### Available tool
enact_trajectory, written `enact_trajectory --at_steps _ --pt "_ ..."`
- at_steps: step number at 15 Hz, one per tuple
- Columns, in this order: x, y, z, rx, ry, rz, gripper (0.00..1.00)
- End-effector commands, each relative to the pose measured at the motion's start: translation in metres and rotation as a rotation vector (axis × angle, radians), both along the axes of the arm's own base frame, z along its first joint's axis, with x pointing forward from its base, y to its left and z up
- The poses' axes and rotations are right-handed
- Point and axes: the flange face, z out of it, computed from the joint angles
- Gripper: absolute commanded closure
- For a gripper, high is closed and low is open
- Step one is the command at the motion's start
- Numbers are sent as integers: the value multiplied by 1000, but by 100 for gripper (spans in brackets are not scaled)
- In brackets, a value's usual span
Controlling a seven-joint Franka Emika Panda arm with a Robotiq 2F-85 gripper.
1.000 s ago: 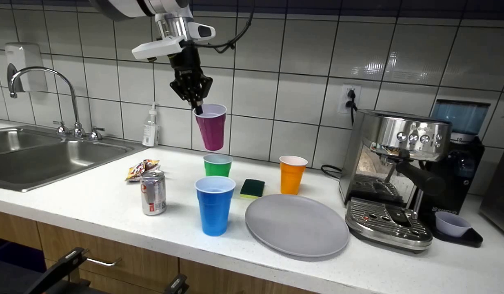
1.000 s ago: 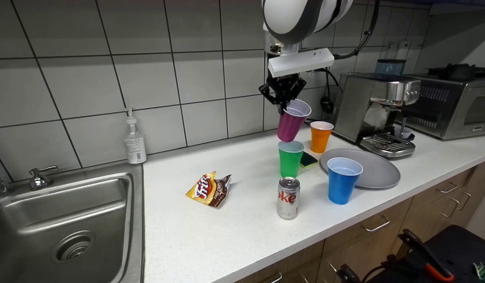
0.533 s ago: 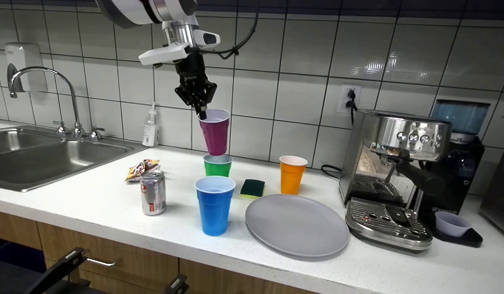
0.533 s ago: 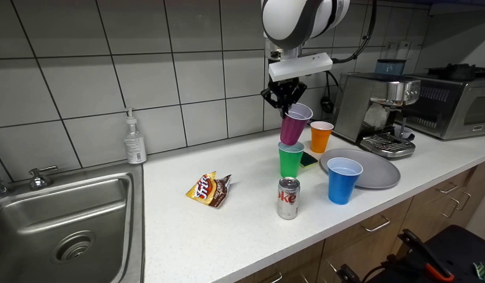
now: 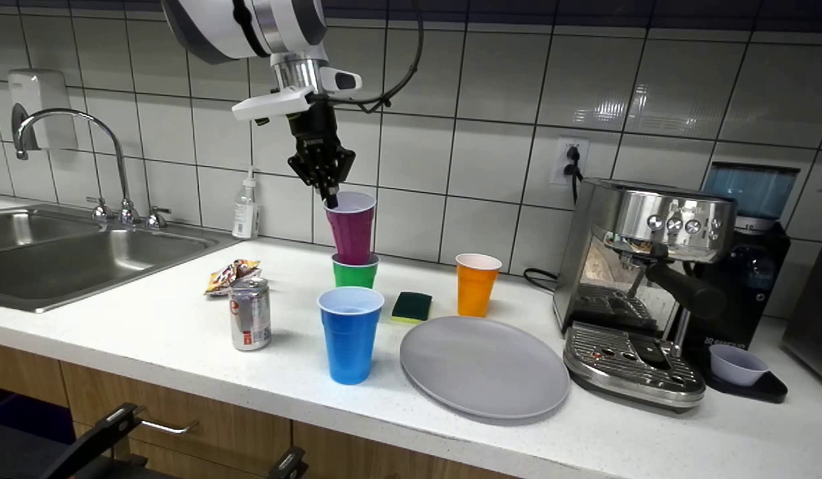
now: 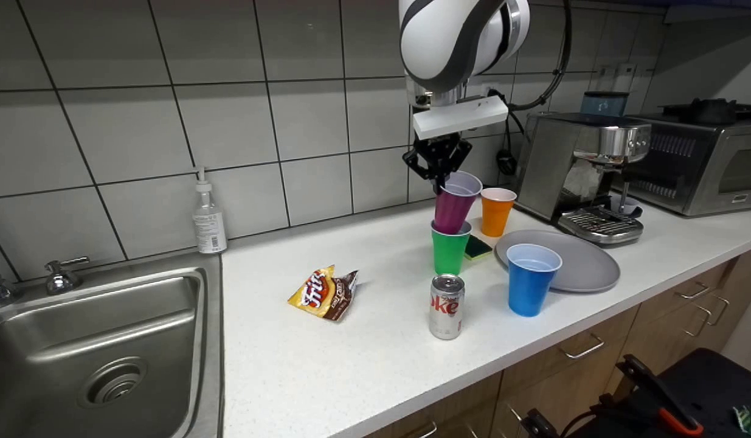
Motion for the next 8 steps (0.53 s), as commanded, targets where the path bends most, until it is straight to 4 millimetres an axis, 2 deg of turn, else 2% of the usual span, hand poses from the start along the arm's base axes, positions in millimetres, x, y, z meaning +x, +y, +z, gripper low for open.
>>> enact_trajectory --at_steps 1,8 --pt "11 3 -5 -6 33 1 99" --pt "22 6 -20 1 66 -4 99"
